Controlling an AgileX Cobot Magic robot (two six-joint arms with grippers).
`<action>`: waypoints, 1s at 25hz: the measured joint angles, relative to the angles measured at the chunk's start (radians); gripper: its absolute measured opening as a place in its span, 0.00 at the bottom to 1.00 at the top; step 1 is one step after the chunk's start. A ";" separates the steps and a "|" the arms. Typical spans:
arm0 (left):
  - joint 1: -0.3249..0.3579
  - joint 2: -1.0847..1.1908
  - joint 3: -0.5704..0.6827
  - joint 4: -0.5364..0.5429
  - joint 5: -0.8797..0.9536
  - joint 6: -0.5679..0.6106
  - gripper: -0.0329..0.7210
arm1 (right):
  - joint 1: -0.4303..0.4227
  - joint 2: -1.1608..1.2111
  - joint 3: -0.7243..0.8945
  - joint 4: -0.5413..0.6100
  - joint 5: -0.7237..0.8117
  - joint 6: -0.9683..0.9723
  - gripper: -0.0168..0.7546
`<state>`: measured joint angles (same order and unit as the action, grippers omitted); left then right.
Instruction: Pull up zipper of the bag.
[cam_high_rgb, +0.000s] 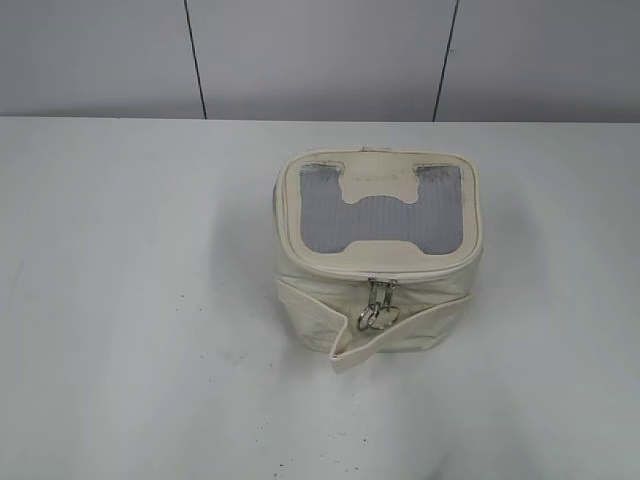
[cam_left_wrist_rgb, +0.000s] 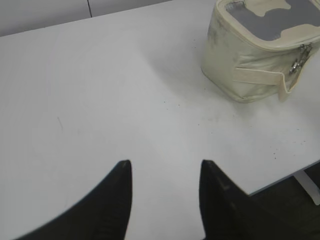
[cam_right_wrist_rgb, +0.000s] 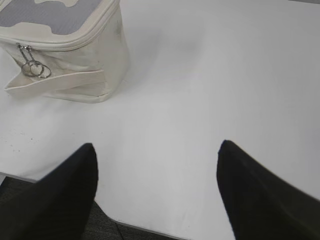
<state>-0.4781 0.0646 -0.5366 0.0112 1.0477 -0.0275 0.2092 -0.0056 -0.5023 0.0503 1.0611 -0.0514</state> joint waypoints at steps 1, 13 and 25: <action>0.000 0.000 0.000 0.000 0.000 0.000 0.50 | 0.000 0.000 0.000 0.000 0.000 0.000 0.77; 0.114 0.000 0.000 -0.002 0.000 0.000 0.50 | 0.000 0.000 0.000 0.000 0.000 0.000 0.77; 0.399 -0.024 0.000 -0.002 0.000 0.000 0.45 | -0.043 0.000 0.000 0.002 -0.001 0.000 0.77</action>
<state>-0.0793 0.0407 -0.5365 0.0092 1.0477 -0.0275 0.1660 -0.0056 -0.5023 0.0526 1.0598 -0.0517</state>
